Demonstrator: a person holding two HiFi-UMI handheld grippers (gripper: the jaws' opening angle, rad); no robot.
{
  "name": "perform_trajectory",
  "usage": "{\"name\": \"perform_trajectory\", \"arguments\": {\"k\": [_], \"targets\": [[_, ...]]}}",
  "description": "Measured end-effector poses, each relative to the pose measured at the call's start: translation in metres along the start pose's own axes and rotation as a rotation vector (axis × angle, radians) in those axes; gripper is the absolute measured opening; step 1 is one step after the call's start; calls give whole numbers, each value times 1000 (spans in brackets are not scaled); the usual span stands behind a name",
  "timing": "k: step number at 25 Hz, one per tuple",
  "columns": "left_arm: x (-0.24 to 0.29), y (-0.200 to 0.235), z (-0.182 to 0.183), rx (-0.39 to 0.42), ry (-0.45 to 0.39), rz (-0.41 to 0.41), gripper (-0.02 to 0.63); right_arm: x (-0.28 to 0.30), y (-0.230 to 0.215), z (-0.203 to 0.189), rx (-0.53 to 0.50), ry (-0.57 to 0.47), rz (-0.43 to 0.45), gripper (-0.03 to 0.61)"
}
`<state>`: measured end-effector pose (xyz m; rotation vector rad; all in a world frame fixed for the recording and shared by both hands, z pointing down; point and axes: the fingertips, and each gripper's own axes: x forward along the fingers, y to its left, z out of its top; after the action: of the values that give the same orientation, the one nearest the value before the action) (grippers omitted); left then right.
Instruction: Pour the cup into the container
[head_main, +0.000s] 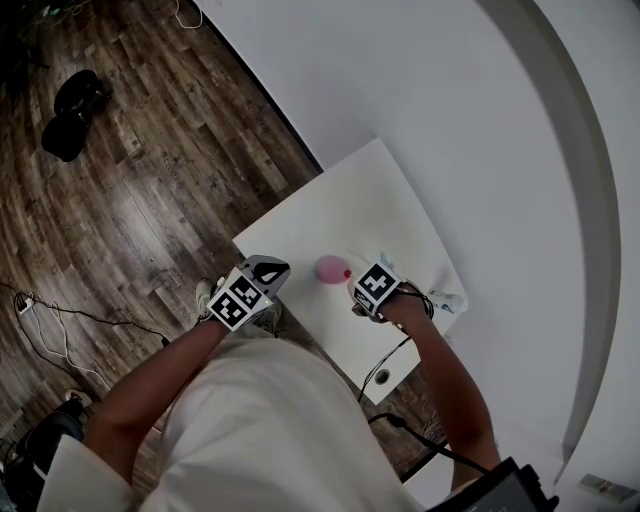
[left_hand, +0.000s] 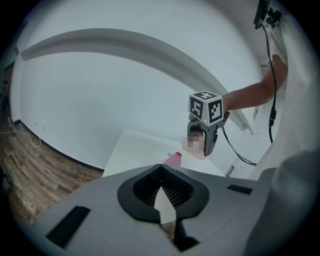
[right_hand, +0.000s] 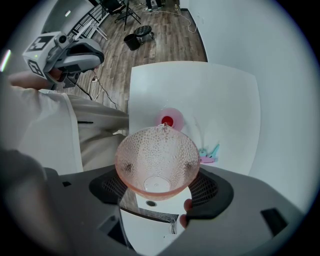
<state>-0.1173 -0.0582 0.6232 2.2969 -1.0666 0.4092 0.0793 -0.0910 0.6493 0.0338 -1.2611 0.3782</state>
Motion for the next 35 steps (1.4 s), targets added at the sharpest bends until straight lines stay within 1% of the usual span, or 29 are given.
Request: {"name": "perform_trajectory", "arguments": {"k": [14,18,23,35], "targets": [[2,3,-2,-2,0,2,11,-2,-2,0,-3,22,1,365],[1,3,-2,-2,-11,2,11,-5,0,1,-6,30,2,365],[-4,0,-5,-5,3,-4,11,-7,4,2,-10,35,1,365],[-6,1,-9,-1,7,-5,11,-9,5,0,-14,53,-3,365]]}}
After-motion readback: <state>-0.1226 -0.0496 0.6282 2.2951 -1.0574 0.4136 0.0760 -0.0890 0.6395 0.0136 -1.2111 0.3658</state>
